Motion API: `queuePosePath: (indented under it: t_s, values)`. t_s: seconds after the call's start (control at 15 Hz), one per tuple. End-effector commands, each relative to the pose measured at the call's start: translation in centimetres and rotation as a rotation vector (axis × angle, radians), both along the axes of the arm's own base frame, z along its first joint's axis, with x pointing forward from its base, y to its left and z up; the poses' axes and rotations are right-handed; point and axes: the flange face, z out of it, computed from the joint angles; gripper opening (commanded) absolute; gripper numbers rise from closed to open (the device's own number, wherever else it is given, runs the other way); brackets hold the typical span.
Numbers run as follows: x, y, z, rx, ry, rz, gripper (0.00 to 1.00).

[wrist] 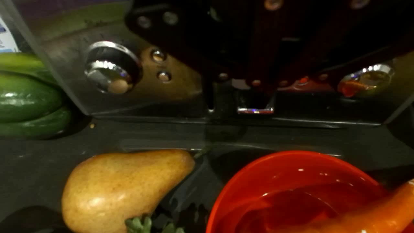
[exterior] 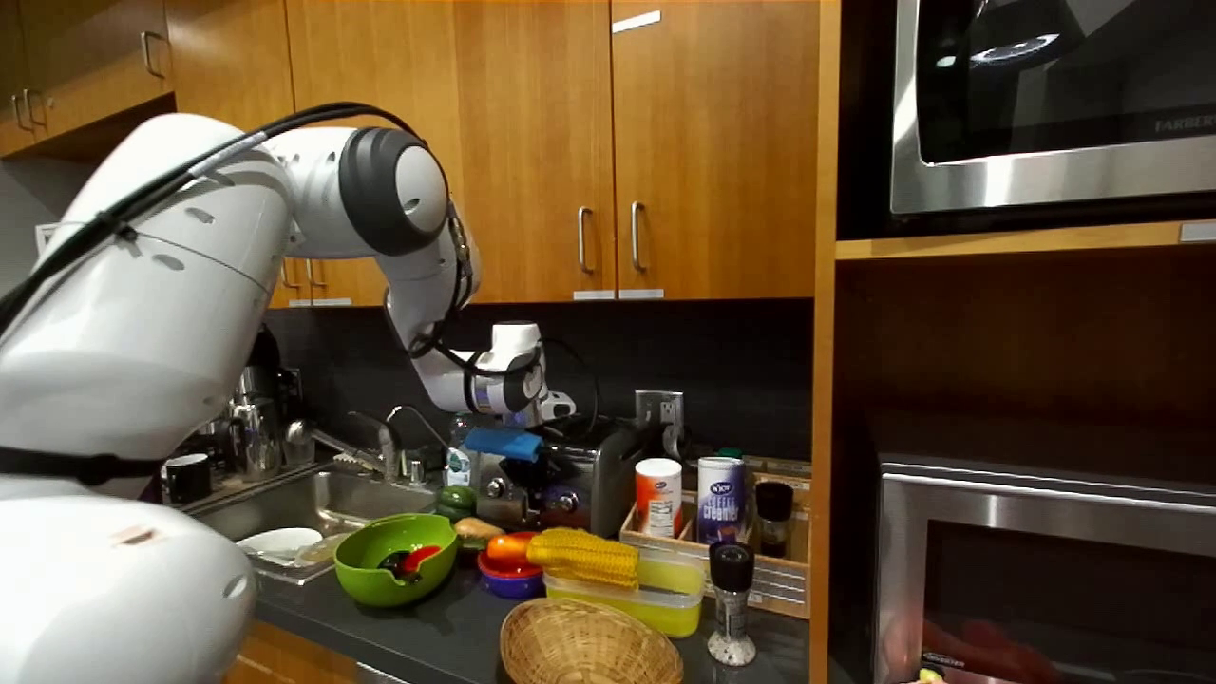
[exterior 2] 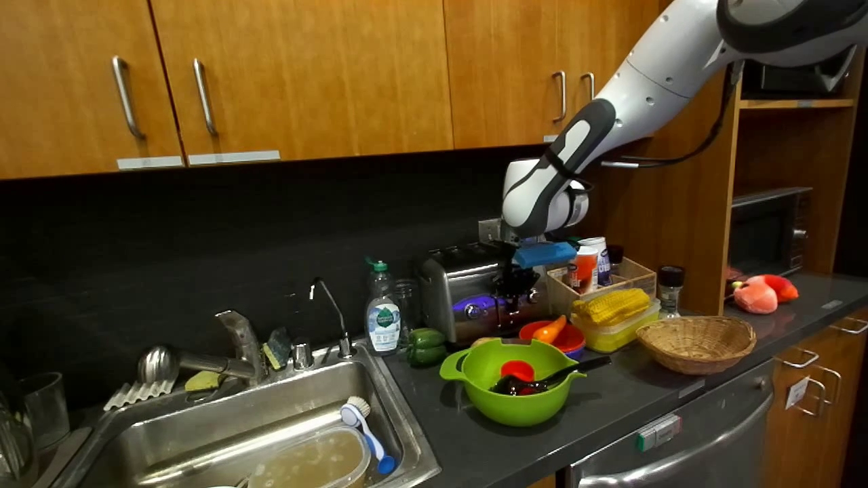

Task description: Push the right lever on the toaster downwards.

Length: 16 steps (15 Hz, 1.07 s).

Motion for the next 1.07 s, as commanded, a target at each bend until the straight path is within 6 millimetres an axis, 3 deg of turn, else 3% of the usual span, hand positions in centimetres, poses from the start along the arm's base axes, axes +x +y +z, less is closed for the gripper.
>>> queuePosePath:
  t_s: [0.0, 0.67, 1.0]
  values:
    - [0.3, -0.1, -2.4, 0.005, 0.029, -0.020, 0.00]
    - [1.1, -1.4, -5.7, 0.049, 0.062, -0.049, 0.00]
    - [1.4, -1.8, -6.4, 0.072, 0.086, -0.058, 0.00]
